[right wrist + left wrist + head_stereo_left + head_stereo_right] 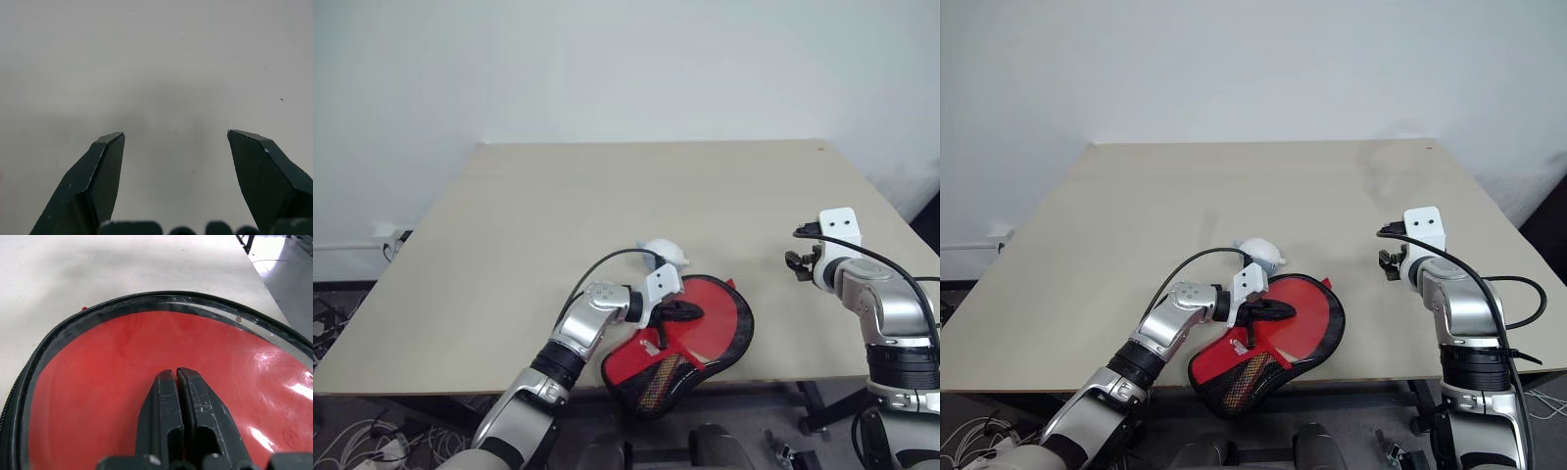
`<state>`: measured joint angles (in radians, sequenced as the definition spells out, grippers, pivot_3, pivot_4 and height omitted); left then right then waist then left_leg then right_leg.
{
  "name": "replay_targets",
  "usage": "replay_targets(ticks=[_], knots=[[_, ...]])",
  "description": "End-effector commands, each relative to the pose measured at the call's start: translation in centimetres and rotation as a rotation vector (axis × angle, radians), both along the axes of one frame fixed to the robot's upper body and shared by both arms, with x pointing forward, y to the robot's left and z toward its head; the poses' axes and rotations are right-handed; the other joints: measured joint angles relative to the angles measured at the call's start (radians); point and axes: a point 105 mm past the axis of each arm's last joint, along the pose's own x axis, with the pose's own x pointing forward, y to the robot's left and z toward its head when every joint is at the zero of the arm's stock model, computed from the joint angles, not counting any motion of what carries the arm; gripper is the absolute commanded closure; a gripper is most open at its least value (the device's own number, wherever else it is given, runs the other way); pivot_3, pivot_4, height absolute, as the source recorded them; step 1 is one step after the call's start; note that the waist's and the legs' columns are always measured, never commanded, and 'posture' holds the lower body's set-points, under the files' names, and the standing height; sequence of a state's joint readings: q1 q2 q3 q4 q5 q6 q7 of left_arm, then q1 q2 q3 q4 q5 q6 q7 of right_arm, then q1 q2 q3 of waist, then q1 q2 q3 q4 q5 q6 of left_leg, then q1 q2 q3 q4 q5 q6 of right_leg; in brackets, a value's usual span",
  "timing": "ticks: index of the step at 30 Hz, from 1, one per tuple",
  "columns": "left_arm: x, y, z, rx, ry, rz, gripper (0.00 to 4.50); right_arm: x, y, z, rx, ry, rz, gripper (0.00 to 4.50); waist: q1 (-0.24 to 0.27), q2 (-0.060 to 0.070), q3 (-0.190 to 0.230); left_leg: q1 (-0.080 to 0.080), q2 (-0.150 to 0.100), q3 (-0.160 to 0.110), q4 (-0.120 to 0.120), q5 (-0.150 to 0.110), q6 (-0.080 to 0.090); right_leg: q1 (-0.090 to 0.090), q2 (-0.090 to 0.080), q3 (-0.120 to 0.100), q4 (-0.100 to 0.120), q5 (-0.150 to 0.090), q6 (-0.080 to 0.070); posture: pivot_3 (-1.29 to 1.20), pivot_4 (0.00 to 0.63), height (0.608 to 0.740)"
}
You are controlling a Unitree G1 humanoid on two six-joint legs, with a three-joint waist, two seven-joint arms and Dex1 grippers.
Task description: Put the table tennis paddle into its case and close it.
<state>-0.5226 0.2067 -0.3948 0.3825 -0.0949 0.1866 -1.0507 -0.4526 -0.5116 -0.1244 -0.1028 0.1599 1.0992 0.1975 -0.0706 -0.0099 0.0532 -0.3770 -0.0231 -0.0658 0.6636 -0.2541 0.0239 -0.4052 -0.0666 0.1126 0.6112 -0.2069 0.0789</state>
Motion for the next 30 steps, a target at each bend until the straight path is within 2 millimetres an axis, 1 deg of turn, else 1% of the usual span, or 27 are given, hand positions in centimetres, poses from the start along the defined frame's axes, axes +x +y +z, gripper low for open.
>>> replay_targets(ticks=[1,5,6,7,8,12,17,21,26,30], knots=[[0.0,0.3,-0.1,0.009,0.002,0.008,4.46,1.0,1.3,2.7,-0.007,-0.100,0.090,0.86,0.000,0.000,0.000,0.000,0.000,0.000,0.000,0.000,0.000,0.000,0.000,0.000,0.000,0.000,0.000,0.00,0.000,0.740],[0.1,0.1,-0.1,0.009,0.002,0.011,4.46,1.4,4.4,3.0,0.079,-0.109,0.240,0.86,-0.001,0.000,0.000,0.000,0.000,0.000,0.000,0.000,0.000,0.000,0.000,0.000,0.000,0.000,0.000,0.00,0.000,0.740],[0.1,0.1,-0.1,0.009,0.001,0.011,4.50,1.5,5.0,2.9,0.090,-0.101,0.271,0.51,0.000,0.000,0.000,0.000,0.000,0.000,0.000,0.000,0.000,0.000,0.000,0.000,0.001,0.000,0.000,0.00,0.000,0.740],[0.1,0.0,-0.1,0.010,0.001,0.011,4.50,1.5,5.9,2.7,0.123,-0.090,0.314,0.38,0.000,0.000,0.000,0.001,0.000,0.000,0.000,0.000,0.000,0.000,0.000,0.000,0.001,0.000,0.000,0.00,0.000,0.740],[0.1,0.0,-0.1,0.010,0.000,0.010,4.50,1.4,6.6,2.7,0.155,-0.082,0.347,0.06,0.000,0.000,0.000,0.001,0.000,0.000,0.001,0.000,0.000,0.001,0.000,0.000,0.001,0.000,0.000,0.00,0.000,0.740],[0.2,-0.1,-0.1,0.011,-0.003,0.007,4.50,1.7,8.7,3.2,0.298,-0.069,0.438,0.02,0.000,0.000,0.000,0.000,0.000,-0.001,0.001,0.000,0.000,0.001,0.000,-0.001,0.000,0.000,0.000,0.00,0.000,0.740],[0.3,-0.2,-0.1,0.013,-0.009,0.007,4.50,2.3,10.2,3.9,0.469,-0.057,0.514,0.02,0.000,0.001,0.000,0.001,0.000,-0.001,0.002,0.000,0.000,0.001,0.000,-0.001,0.001,0.000,0.000,0.00,0.000,0.740],[0.5,-0.1,0.0,0.009,-0.024,0.021,4.50,2.9,10.9,3.9,0.494,-0.049,0.545,0.02,0.000,0.001,-0.001,0.001,0.000,-0.001,0.002,0.000,0.000,0.001,0.000,-0.001,0.001,0.001,0.000,0.00,0.000,0.740],[0.7,0.0,0.1,0.005,-0.029,0.030,4.50,3.1,11.9,3.0,0.481,-0.017,0.577,0.02,-0.001,0.001,-0.001,0.001,0.000,-0.001,0.002,0.000,0.000,0.001,0.000,-0.001,0.002,0.001,0.000,0.00,0.000,0.740],[0.6,0.0,0.0,0.004,-0.024,0.031,4.50,3.1,12.9,1.6,0.467,0.028,0.599,0.02,0.000,0.001,-0.001,0.001,0.000,-0.001,0.003,0.000,0.000,0.001,0.000,-0.001,0.004,0.001,0.000,0.00,0.000,0.740]])
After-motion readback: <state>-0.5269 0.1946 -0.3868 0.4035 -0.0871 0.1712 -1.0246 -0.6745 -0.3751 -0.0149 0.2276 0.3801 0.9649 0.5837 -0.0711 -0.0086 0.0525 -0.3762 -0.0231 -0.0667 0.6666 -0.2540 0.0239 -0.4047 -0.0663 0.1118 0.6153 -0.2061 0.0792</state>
